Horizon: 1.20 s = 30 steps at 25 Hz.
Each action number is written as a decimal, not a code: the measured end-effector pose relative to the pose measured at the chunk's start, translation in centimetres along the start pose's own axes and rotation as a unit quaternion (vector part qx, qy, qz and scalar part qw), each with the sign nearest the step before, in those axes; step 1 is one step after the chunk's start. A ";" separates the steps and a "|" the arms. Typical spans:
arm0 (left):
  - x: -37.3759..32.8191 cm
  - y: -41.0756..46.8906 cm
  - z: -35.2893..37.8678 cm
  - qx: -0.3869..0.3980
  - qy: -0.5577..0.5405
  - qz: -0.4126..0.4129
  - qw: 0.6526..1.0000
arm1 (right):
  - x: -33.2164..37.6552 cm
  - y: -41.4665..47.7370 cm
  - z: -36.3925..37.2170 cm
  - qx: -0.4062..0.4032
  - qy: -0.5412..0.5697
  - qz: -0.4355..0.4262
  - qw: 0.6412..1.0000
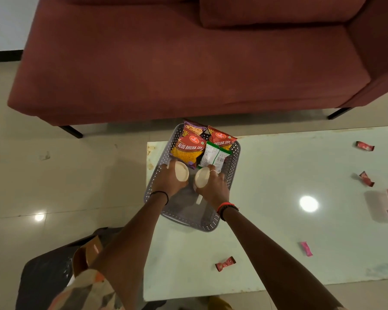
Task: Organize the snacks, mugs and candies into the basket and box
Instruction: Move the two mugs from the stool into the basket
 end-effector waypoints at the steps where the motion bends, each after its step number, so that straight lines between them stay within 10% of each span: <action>1: -0.1 0.3 0.2 -0.002 0.000 0.005 1.000 | -0.2 0.2 0.2 0.000 -0.005 0.002 1.000; 23: -0.4 3.3 1.7 0.031 -0.012 -0.023 0.999 | 0.1 2.7 0.6 0.036 -0.058 0.019 0.997; 30: 0.6 -1.8 -2.2 -0.072 -0.065 -0.023 0.995 | 1.9 0.6 -1.3 0.003 -0.118 -0.033 0.992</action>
Point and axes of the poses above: each hand's wrist, its own y-axis towards the middle knuckle, its own z-axis out of the palm, x = y × z, the point moved 4 cm from there along y, towards the middle knuckle, and after that the axes turned 5 degrees about -z, right-handed, at the moved point
